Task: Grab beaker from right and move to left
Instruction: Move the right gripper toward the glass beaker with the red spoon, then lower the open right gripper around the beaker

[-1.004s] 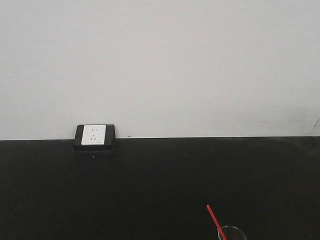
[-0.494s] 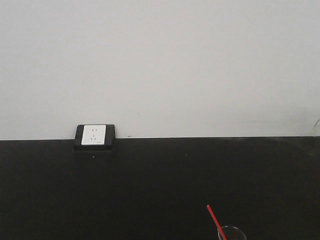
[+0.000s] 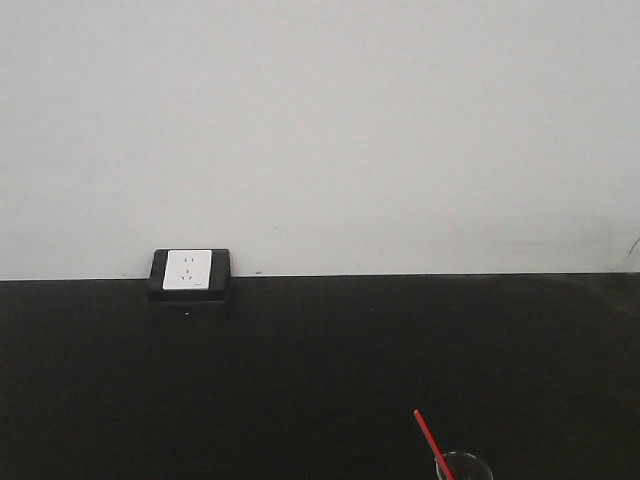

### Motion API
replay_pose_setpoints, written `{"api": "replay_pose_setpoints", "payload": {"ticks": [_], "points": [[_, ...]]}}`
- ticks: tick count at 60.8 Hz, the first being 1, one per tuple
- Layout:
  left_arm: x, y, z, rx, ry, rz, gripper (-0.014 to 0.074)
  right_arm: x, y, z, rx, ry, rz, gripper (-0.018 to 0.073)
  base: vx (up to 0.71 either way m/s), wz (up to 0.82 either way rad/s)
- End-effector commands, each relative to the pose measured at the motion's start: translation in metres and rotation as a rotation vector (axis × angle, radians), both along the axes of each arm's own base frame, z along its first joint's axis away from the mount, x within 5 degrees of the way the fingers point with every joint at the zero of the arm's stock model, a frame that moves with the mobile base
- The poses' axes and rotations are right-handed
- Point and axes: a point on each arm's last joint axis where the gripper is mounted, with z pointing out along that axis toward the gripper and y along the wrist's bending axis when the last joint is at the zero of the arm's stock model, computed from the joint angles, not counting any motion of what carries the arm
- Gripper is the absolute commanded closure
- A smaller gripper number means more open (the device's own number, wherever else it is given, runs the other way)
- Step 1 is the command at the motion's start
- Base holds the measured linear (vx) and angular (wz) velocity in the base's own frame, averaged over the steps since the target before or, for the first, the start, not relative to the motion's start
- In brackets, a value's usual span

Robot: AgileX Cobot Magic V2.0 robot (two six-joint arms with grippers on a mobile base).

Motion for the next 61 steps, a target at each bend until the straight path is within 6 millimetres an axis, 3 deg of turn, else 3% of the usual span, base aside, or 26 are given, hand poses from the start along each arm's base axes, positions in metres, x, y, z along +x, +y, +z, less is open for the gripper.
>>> {"api": "replay_pose_setpoints", "payload": {"ticks": [1, 6, 22, 24, 41, 49, 53, 61], "points": [[0.002, -0.001, 0.001, -0.001, -0.065, -0.007, 0.0603, 0.001, 0.000, 0.019, -0.005, -0.114, 0.002, 0.0461, 0.00, 0.00], [0.002, -0.001, 0.001, -0.001, -0.065, -0.007, 0.0603, 0.001, 0.000, 0.020, -0.005, -0.119, 0.002, 0.0364, 0.00, 0.00], [0.002, -0.001, 0.001, -0.001, -0.065, -0.007, 0.0603, 0.001, 0.000, 0.020, -0.008, -0.120, 0.002, -0.0142, 0.00, 0.00], [0.002, -0.001, 0.001, -0.001, -0.065, -0.007, 0.0603, 0.001, 0.000, 0.020, -0.008, -0.120, 0.002, -0.0174, 0.00, 0.00], [0.002, -0.001, 0.001, -0.001, -0.065, -0.007, 0.0603, 0.000, 0.000, 0.021, 0.107, -0.147, 0.007, -0.0148, 0.00, 0.00], [0.002, -0.001, 0.001, -0.001, -0.065, -0.007, 0.0603, -0.002, 0.002, 0.015, 0.041, -0.251, 0.031, -0.0115, 0.00, 0.00], [0.002, -0.001, 0.001, -0.001, -0.065, -0.007, 0.0603, -0.003, 0.005, 0.006, -0.007, -0.299, 0.058, -0.0090, 0.00, 0.00], [0.002, -0.001, 0.001, -0.001, -0.065, -0.007, 0.0603, -0.003, 0.012, -0.033, -0.027, -0.254, 0.130, -0.0043, 0.00, 0.00]]}}
